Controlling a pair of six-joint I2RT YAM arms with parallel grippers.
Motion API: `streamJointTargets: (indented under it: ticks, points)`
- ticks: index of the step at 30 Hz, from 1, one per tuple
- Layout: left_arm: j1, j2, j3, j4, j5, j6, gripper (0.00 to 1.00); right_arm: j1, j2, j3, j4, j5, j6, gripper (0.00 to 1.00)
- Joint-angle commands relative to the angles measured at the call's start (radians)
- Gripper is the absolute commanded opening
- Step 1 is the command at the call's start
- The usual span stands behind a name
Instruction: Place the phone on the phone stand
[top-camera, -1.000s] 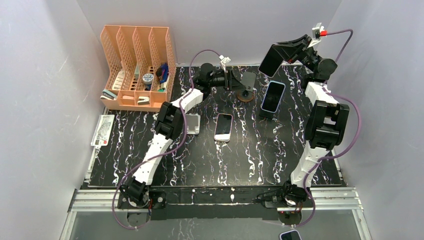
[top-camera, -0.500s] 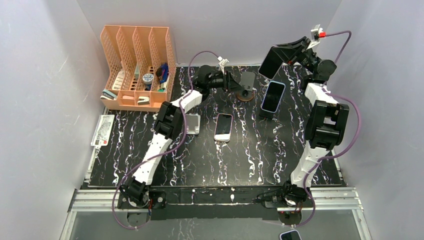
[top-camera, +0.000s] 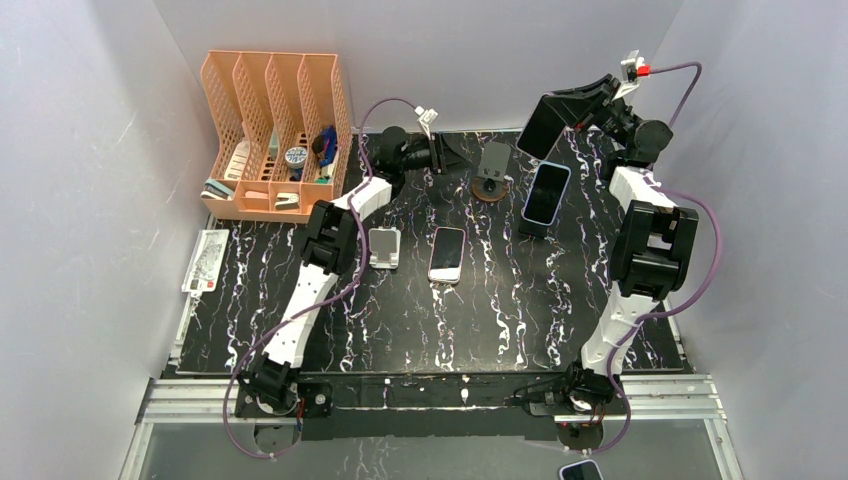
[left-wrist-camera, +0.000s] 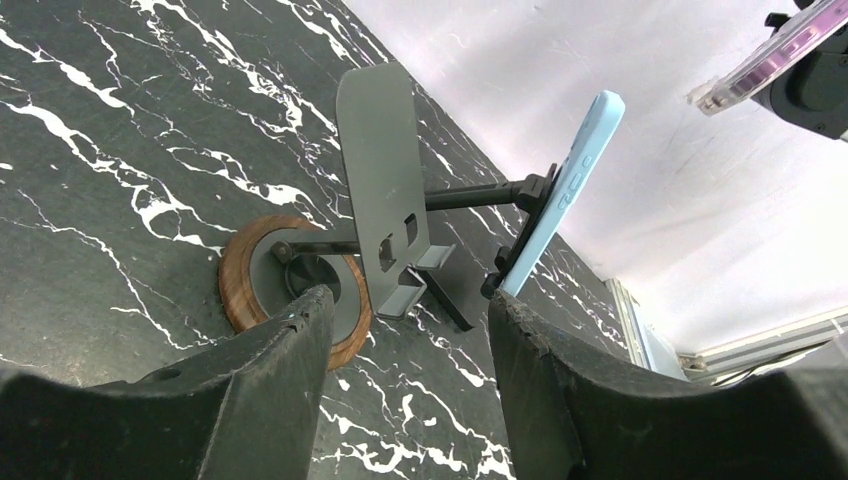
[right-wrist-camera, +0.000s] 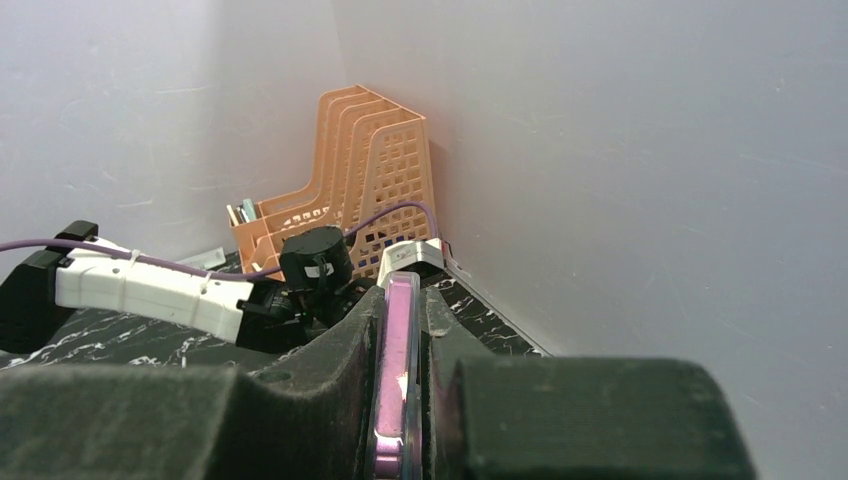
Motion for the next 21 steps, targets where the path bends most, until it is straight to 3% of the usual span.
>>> streamJointTargets:
  ticks: [1,12,21]
  points:
    - [-0.019,-0.004,0.069,0.029,0.005,-0.022,0.56,-0.009,-0.035,0.016,0.090,0.027,0.007,0.01]
    - [-0.046,0.038,0.125,-0.163,-0.054,0.134,0.56,-0.011,-0.038,0.009,0.086,0.020,-0.001,0.01]
    - [-0.035,0.010,0.080,-0.145,-0.108,0.168,0.56,-0.011,-0.032,0.008,0.088,0.016,-0.002,0.01]
